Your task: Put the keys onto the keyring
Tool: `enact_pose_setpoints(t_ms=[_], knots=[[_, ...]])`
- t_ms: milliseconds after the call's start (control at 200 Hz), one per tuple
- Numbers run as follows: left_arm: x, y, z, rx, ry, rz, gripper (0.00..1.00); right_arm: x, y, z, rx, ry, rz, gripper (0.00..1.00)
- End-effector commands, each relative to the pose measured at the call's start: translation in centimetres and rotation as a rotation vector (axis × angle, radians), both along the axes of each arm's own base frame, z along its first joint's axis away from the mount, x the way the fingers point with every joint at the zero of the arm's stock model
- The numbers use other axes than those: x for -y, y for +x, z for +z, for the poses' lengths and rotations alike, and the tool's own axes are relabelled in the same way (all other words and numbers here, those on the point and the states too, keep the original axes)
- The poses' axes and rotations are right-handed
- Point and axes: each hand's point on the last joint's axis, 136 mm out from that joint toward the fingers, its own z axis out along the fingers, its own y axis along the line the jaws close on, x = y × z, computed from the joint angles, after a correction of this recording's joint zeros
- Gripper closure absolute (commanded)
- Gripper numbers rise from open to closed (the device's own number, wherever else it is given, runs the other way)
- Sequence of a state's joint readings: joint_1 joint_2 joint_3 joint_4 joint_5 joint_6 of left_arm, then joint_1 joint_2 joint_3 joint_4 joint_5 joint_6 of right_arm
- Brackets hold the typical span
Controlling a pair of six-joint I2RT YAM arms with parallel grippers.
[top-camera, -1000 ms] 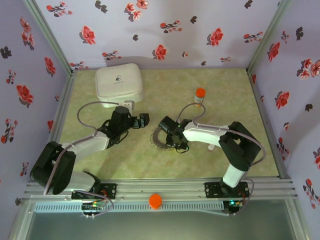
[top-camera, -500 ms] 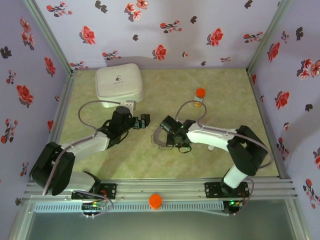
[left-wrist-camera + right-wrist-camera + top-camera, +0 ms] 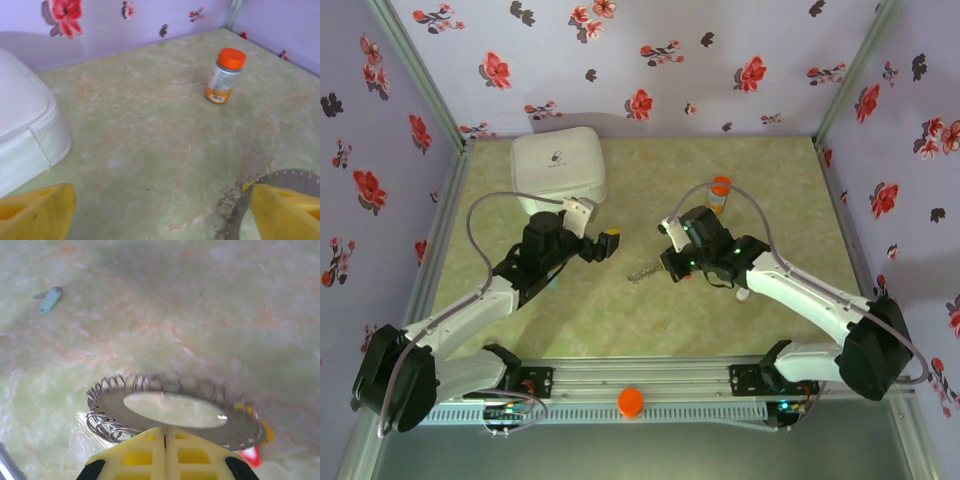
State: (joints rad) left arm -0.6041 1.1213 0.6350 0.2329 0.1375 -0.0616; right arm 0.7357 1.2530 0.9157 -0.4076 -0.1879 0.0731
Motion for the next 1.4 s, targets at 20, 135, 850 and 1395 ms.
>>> enact_pose_setpoints(t_ms=[20,135,850,1395], knots=[[1.7,-2.0,0.1,0.037,0.087,-0.193,0.16,-1.9,-0.4,4.2,0.174,0.118,0.215,1.0],[3.3,-3.4,-0.3,0.011,0.111,-0.348,0.27,-2.4,-0.8,5.1,0.238,0.138,0.296,1.0],[7.5,-7.8,-3.0,0.021,0.026,-0.749,0.81,-3.6,-2.4,5.0,0.277,0.105,0.534,1.0],[8.1,-12.0,-2.1,-0.049,-0.116,-0.724,0.45,-3.2,-0.5,4.7,0.084,0.036,0.345,1.0]])
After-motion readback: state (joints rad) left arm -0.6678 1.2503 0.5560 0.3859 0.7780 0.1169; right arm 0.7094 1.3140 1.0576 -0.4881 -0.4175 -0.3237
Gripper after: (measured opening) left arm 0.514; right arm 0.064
